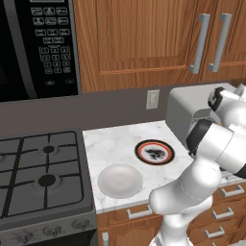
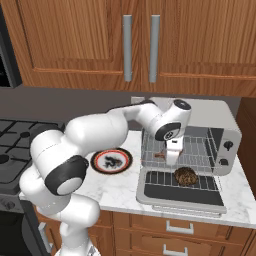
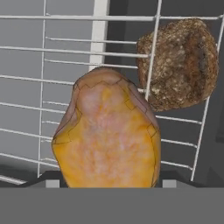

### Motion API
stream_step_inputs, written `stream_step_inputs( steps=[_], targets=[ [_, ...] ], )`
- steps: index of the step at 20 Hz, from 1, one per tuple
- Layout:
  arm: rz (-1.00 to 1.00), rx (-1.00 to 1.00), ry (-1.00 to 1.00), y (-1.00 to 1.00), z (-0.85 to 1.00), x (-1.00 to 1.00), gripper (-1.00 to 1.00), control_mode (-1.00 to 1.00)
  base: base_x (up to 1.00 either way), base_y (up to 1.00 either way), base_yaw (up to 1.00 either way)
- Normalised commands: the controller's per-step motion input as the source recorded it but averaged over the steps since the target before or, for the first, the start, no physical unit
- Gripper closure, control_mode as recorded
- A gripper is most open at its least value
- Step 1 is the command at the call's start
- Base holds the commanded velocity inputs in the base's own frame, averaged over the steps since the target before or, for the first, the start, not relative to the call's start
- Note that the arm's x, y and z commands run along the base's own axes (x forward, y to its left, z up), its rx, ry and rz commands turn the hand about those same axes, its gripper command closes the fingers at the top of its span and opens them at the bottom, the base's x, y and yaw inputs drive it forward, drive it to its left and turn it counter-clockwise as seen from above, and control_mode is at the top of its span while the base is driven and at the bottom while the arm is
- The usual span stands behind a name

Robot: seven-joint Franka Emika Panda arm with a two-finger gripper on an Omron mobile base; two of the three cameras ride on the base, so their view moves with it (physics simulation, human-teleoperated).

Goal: Open the toaster oven door. Place the bread on the bottom rack in the toaster oven and place the chicken drumstick on the top rack.

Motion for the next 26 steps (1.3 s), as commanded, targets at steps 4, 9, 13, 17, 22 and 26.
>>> stream_step_inputs(
  steps=[4,9,13,17,22,26],
  targets=[
    [-0.04,0.0,-0.09,-0.15,-0.09,0.32,1.0,-1.0,0.0,0.0,0.0],
    [-0.1,0.0,-0.06,-0.21,-0.02,0.2,1.0,-1.0,0.0,0.0,0.0],
    [-0.12,0.0,-0.05,-0.23,-0.01,0.18,1.0,-1.0,0.0,0.0,0.0],
    [-0.1,0.06,-0.02,-0.26,0.01,0.24,1.0,-1.0,0.0,0.0,0.0],
    [-0.07,0.14,-0.02,-0.31,0.0,0.25,1.0,-1.0,0.0,0.0,0.0],
    [-0.06,0.19,-0.02,-0.3,0.0,0.27,1.0,-1.0,0.0,0.0,0.0]
  ],
)
